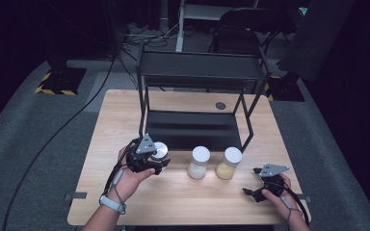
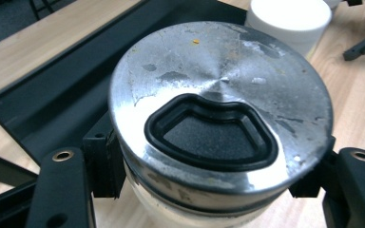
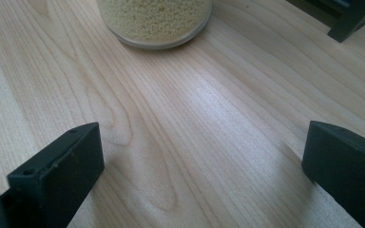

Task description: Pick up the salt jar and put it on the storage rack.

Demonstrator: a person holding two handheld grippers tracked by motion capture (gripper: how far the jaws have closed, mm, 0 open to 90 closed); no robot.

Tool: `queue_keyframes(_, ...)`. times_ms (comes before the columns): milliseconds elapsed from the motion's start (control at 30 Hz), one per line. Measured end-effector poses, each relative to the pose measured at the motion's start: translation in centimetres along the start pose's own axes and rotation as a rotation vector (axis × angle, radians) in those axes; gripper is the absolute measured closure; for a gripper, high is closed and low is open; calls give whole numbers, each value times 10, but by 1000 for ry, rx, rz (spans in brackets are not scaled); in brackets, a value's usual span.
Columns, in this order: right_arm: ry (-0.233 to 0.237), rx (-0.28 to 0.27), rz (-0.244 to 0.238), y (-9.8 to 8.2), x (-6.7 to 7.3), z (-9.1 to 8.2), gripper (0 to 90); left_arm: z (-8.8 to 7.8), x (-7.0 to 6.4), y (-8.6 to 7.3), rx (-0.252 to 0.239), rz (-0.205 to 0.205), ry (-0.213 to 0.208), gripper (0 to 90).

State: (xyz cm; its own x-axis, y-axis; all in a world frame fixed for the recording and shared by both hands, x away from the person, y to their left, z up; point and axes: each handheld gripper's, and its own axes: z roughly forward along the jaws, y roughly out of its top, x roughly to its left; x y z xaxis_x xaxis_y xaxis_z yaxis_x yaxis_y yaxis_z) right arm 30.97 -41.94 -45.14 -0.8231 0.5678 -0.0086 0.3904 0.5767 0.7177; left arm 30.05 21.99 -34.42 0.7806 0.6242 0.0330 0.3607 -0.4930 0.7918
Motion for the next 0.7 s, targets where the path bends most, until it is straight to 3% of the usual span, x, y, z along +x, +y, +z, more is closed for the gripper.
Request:
queue_keyframes(367, 0, 0, -1, 0, 0, 0, 0, 10, 18, 24, -2, 13, 12, 306)
queue_keyframes(533, 0, -1, -1, 0, 0, 0, 0, 17, 28, 31, -17, -5, 5, 306)
queue_keyframes(700, 0, 0, 0, 0, 0, 0, 0, 28, 40, 33, -23, -48, 9, 307)
